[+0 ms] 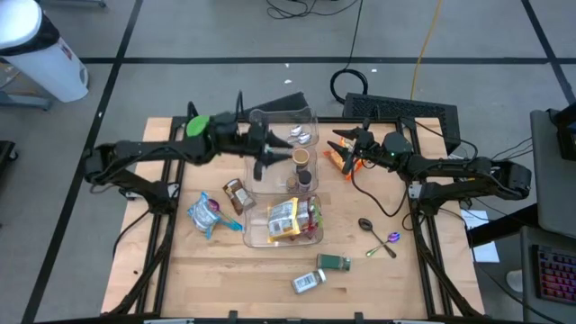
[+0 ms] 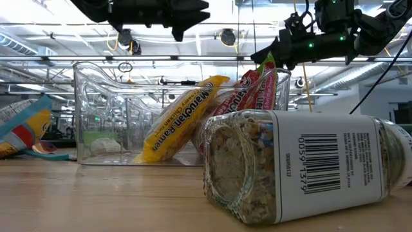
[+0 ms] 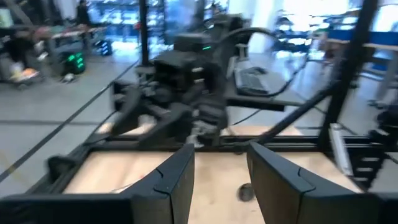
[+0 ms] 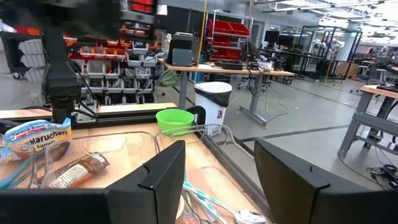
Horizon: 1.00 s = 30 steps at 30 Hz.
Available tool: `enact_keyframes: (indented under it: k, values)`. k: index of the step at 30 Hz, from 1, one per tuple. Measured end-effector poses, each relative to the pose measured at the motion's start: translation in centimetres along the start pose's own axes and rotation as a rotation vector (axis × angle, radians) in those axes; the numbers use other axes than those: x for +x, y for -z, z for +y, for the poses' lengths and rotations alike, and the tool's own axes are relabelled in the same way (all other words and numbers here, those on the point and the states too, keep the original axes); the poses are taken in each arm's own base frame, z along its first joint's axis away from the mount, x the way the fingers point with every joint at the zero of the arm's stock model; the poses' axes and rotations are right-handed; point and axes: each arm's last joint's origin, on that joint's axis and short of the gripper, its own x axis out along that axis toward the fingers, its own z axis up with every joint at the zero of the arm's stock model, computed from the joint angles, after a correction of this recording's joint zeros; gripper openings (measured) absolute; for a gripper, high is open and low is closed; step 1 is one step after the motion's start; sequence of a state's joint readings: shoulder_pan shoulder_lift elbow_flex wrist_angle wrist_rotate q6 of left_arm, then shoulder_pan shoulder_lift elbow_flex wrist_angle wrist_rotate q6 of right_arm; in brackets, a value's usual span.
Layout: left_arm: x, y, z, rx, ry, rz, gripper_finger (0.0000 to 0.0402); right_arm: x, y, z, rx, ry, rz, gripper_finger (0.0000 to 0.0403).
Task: Pick & Place Food Item
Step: Put the black spoon into the top transparent bin
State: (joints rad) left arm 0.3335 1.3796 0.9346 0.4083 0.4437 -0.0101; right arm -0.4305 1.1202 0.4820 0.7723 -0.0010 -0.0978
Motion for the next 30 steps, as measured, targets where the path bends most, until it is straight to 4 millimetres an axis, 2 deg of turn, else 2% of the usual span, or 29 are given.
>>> enact_keyframes:
  k: [6,20,24,30]
  values:
    - [0.8,0.7,-2.4,0.04,0.082,-0.008,0.0152,0.0,0.0,0.0,0.0,0.0,-0.001,0.0184]
    - [1.5,0.9,-5.1,0.031,0.173,0.016,0.0152,0.0,0.0,0.0,0.0,0.0,-0.001,0.0185]
    - [1.6,0.9,-5.3,0.032,0.171,0.016,0.0152,0.0,0.0,0.0,0.0,0.0,-0.001,0.0187]
    - [1.5,1.1,-4.5,0.028,0.041,0.036,0.0152,0.0,0.0,0.0,0.0,0.0,-0.001,0.0183]
